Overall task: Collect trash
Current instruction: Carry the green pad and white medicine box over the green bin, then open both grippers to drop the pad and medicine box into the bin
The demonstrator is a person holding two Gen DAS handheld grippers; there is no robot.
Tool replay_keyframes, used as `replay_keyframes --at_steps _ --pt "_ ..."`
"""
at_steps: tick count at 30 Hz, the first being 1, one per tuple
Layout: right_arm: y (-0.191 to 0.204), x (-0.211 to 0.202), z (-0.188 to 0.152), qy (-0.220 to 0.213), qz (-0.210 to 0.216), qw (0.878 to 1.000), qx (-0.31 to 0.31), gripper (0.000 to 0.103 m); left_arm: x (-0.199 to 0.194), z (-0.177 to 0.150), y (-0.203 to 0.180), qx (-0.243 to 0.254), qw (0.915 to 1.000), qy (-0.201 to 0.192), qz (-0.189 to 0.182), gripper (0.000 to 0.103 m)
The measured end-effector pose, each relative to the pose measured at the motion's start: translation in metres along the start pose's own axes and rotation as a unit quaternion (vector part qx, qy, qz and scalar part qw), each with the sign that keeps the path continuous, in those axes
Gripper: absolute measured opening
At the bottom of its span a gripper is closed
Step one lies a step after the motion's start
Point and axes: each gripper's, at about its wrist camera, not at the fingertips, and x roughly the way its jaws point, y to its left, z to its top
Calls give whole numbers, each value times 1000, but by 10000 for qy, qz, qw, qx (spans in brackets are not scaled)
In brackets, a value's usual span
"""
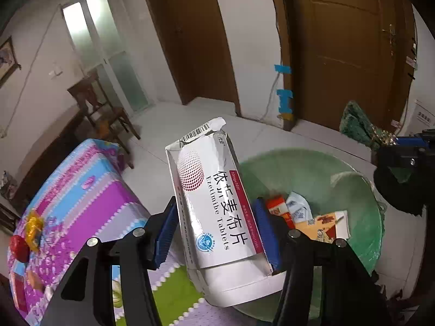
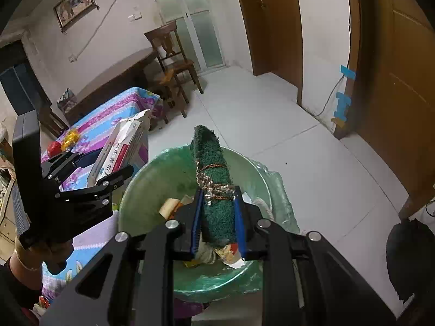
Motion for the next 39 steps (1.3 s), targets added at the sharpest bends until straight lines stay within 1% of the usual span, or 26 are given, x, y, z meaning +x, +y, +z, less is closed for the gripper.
replay_keyframes --at_steps 8,10,12,13,14,15,17,24,27,30,34,37,39 --pt "-5 11 0 117 107 9998 88 20 11 -8 -4 224 9996 68 -174 57" --pt "-6 13 2 127 125 9998 93 20 13 -6 -4 247 9993 64 -275 58" --pt "-8 16 5 130 145 9998 93 20 14 -3 -3 293 9989 25 -353 62" --pt "-8 18 6 128 187 9997 114 22 15 -2 -3 353 9989 2 -316 63" --pt "-9 20 7 131 190 9997 101 23 14 -1 -4 373 9990 3 -238 69" --pt "-8 22 7 137 191 9997 68 34 16 -1 -1 358 9993 36 -135 73" --pt "-12 26 6 132 149 9997 116 51 18 -3 4 284 9994 72 -159 73" --pt "-12 25 4 128 160 9997 144 50 16 -16 27 -32 9998 125 -131 73" --pt "-11 24 5 137 164 9997 108 50 11 -21 32 -49 10000 72 2 73" --pt "-8 19 4 53 154 9998 68 50 5 -25 34 -64 9998 5 211 73" --pt "4 8 4 -209 36 9997 -73 50 -6 -29 37 -148 9990 -46 413 73" --pt "19 -3 5 -538 -133 9982 -241 50 -15 -33 47 -263 9981 -113 539 73" --pt "29 -10 5 -844 -297 9953 -361 51 -23 -36 55 -382 9975 -170 576 73"
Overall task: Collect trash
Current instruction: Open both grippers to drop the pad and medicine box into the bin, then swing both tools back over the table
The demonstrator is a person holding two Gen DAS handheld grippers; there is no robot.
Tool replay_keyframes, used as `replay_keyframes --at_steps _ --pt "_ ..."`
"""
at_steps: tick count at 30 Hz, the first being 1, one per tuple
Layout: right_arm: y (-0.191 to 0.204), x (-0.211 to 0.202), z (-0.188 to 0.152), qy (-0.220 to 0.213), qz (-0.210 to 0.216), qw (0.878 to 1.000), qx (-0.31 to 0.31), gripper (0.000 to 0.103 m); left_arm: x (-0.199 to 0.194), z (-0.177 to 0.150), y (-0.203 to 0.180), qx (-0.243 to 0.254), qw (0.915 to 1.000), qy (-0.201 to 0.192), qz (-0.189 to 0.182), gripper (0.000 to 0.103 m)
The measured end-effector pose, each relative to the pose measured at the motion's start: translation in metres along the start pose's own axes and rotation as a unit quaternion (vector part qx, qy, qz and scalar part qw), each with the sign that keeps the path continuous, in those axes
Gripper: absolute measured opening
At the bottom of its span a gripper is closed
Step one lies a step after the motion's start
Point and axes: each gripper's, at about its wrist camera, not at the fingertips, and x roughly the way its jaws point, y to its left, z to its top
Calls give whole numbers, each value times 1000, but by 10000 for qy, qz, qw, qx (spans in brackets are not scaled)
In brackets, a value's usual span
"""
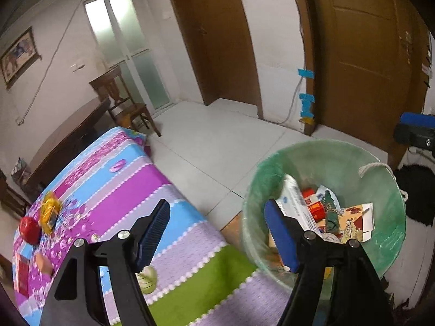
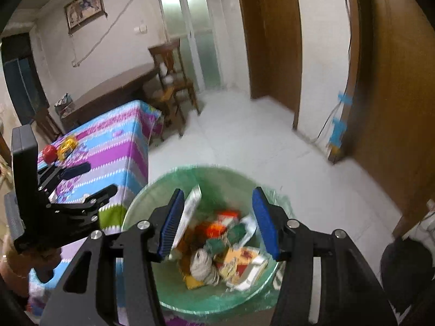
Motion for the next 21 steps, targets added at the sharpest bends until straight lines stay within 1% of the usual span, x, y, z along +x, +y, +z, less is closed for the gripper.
replay_keyframes --at_steps 2,5,7,9,12,15,17,19,20,21 --pt "12 -8 3 -299 -84 9995 -99 51 -8 -2 9 -76 9999 -67 96 73" --pt "30 -19 5 -792 -195 9964 -226 56 -19 -7 23 -170 9995 -149 225 73" --pt "46 -26 4 -1175 -288 9920 -369 58 -27 -11 37 -295 9990 -184 297 73" --pt "61 -29 3 -1459 -273 9878 -479 65 -36 -17 56 -441 9981 -211 384 73" --pt "88 -28 -1 -1865 -152 9810 -511 71 -48 -27 86 -723 9957 -224 539 73" --pt "111 -21 -3 -1973 59 9792 -480 77 -60 -39 128 -1101 9915 -152 681 74" --pt "134 -8 -5 -1862 299 9802 -597 78 -67 -49 160 -1329 9876 -89 830 77" --pt "158 4 -9 -1657 607 9812 -777 78 -70 -62 200 -1592 9804 46 1156 80" --pt "173 11 -10 -1496 853 9808 -915 78 -71 -69 222 -1758 9761 132 1270 81" --pt "192 21 -12 -1258 1207 9781 -1137 78 -70 -74 239 -1880 9730 218 1321 82"
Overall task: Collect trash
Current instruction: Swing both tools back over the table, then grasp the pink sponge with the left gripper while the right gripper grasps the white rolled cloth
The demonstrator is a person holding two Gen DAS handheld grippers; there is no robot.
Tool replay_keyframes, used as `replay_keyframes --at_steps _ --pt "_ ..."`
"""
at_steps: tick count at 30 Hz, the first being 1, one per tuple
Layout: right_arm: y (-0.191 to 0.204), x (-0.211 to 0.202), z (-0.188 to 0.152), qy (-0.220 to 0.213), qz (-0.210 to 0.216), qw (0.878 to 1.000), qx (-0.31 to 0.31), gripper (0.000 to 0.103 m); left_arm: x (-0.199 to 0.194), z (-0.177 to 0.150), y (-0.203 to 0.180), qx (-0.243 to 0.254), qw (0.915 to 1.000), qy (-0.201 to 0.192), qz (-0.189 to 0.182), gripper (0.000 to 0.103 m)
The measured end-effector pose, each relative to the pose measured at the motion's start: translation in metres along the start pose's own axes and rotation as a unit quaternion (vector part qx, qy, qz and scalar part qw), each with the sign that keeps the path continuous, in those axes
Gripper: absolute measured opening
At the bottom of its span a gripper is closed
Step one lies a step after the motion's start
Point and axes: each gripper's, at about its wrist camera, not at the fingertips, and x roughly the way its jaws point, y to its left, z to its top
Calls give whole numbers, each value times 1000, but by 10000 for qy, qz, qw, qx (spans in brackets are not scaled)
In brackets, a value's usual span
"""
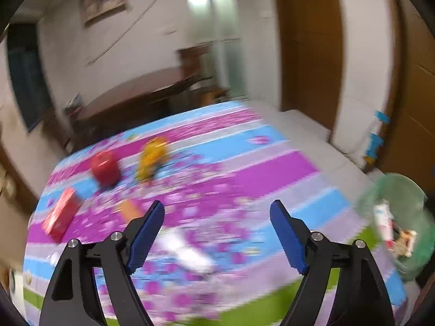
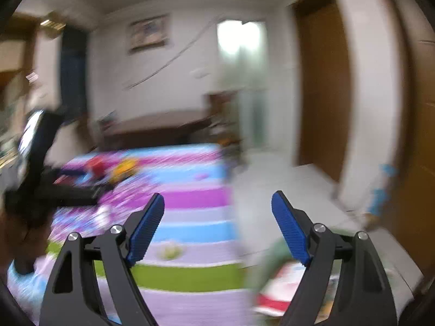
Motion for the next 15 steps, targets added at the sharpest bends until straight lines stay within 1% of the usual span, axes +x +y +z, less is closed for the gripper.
replay_keyframes --at_steps 2,3,4,5,6,7,9,11,12,13,15 --pt "26 17 -1 283 542 9976 -317 79 14 4 35 -213 9994 239 118 82" --pt "45 30 -3 552 939 9922 -605 81 25 7 58 -369 9983 416 185 82" --pt "60 40 -5 751 1164 9866 -867 82 35 9 75 -479 9971 568 180 82" --pt "72 46 -7 836 1264 9826 -1072 82 46 11 92 -608 9953 741 135 82" --pt "85 53 -10 941 1400 9768 -1316 82 60 13 110 -809 9917 993 58 82" --pt "102 64 -13 1128 1580 9672 -1637 82 69 13 122 -945 9888 1152 -9 82" --pt "123 82 -15 1345 1752 9559 -1934 82 91 12 142 -1199 9813 1486 -246 82" --pt "139 95 -17 1467 1881 9502 -2006 82 105 8 149 -1403 9740 1738 -372 82" --pt "147 105 -18 1624 1996 9456 -1991 82 112 6 154 -1477 9708 1840 -437 82" --pt "154 117 -18 1761 2012 9431 -1978 82 117 4 157 -1494 9687 1917 -501 82" --pt "164 137 -18 1899 2034 9406 -1948 82 126 1 161 -1569 9663 1974 -518 82"
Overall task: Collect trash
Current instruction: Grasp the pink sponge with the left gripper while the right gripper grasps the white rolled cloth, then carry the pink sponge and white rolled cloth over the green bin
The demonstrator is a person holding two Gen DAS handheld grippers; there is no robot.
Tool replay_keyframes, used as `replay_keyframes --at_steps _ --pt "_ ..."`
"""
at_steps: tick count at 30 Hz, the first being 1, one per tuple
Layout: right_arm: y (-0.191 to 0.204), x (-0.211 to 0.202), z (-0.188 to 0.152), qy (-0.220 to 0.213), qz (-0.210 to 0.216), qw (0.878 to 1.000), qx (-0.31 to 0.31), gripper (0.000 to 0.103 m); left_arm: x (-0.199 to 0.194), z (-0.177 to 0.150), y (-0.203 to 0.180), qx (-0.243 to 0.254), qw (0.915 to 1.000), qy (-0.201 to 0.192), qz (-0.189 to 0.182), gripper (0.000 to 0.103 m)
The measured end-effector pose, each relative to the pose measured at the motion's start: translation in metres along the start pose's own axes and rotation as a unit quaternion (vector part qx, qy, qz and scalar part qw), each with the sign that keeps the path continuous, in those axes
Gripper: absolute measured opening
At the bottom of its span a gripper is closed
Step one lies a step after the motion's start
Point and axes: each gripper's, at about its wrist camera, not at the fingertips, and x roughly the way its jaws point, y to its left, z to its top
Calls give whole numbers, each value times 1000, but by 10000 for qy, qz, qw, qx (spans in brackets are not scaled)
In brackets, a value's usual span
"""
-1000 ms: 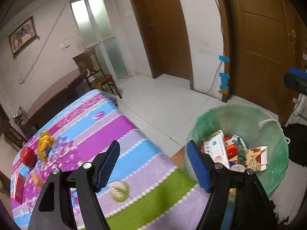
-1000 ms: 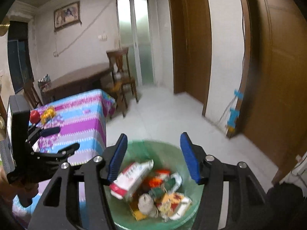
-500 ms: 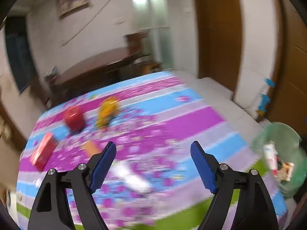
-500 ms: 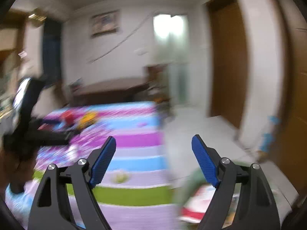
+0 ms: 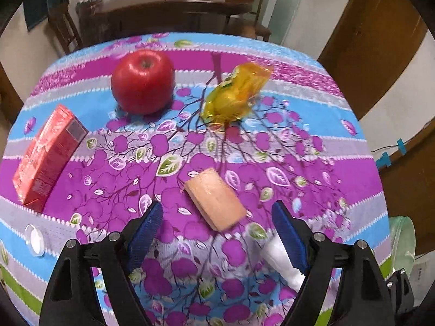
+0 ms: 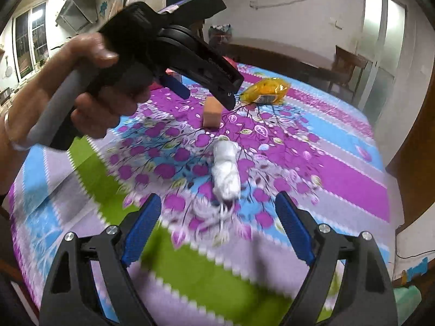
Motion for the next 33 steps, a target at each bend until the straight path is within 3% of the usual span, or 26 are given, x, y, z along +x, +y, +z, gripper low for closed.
replay_keyframes --at_steps 2,6,10,11,12,13,17,23,29,33 --pt "8 12 4 89 38 9999 41 80 8 3 5 -92 9998 51 -177 79" --pt "3 35 13 380 92 9991 168 59 18 6 9 -330 9984 124 -445 64" --pt "-1 50 11 552 207 9977 335 43 28 5 -2 -229 9995 87 -198 57" --pt "-2 52 10 560 177 9977 337 39 29 5 -3 -197 9997 52 -120 52" --pt "-2 53 9 515 134 9980 329 29 28 4 -5 -172 9998 -1 -41 41" --pt "-3 53 8 485 117 9981 355 26 28 3 -5 -160 9999 -48 15 39" --pt "-6 46 6 392 148 9981 458 25 21 -3 0 -144 9997 -169 -35 30" --pt "-7 -7 -5 -24 119 9983 576 25 -28 -29 -11 9 9973 -734 64 29" --pt "-19 -90 -33 -537 -273 9945 863 25 -78 -63 -65 659 9867 -1458 287 29" --pt "-41 -155 -52 -1015 -799 9827 1329 25 -106 -89 -123 1294 9724 -1920 293 29"
